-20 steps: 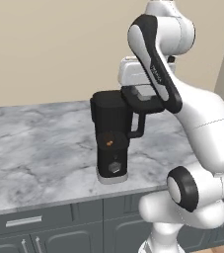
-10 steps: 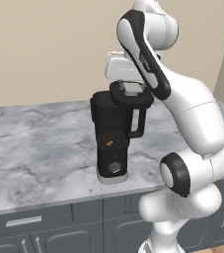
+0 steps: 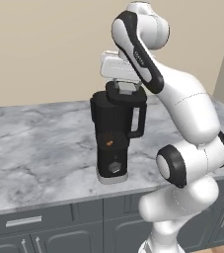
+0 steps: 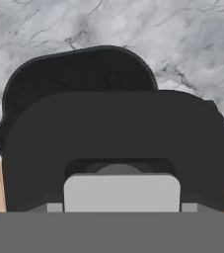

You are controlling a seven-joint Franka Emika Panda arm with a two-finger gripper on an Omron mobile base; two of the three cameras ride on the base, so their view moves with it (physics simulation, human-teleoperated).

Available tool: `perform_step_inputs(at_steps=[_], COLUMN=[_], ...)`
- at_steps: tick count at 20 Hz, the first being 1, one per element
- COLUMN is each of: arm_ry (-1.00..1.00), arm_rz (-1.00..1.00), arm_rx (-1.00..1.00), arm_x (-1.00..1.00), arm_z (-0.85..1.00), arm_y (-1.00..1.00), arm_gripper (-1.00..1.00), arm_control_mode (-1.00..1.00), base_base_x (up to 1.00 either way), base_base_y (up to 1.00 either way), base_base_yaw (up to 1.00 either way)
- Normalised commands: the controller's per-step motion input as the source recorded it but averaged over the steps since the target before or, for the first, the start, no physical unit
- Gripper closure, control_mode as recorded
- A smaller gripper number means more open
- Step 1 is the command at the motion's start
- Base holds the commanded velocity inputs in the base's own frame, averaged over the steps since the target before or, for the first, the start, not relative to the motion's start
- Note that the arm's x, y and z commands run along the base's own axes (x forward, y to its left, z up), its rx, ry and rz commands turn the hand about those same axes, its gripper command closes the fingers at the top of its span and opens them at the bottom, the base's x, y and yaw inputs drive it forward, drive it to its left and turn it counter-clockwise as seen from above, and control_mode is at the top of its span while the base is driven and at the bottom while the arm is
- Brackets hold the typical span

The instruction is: Open the blender lid, put the tangerine in the blender, close the lid, and start the blender.

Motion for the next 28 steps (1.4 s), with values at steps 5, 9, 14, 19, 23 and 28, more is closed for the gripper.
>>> perform_step_inputs(at_steps=[5, 9, 14, 19, 23, 28], arm_ry=[0.00, 0.00, 0.00, 0.00, -0.01, -0.02], arm_rz=[-0.14, -0.13, -0.10, -0.01, 0.00, 0.00], arm_rx=[-0.08, -0.02, 0.00, 0.00, 0.00, -0.02], arm_x=[0.03, 0.30, 0.49, 0.46, 0.23, 0.01], arm_z=[0.00, 0.00, 0.00, -0.02, -0.18, -0.35], arm_y=[0.33, 0.10, 0.16, 0.10, 0.00, -0.04], arm_gripper=[1.00, 1.00, 1.00, 1.00, 1.00, 1.00], arm_control_mode=[-1.00, -1.00, -1.00, -1.00, -1.00, -1.00], base_base_x=[0.00, 0.00, 0.00, 0.00, 0.00, 0.00], base_base_y=[0.00, 0.00, 0.00, 0.00, 0.00, 0.00], base_base_yaw=[0.00, 0.00, 0.00, 0.00, 0.00, 0.00])
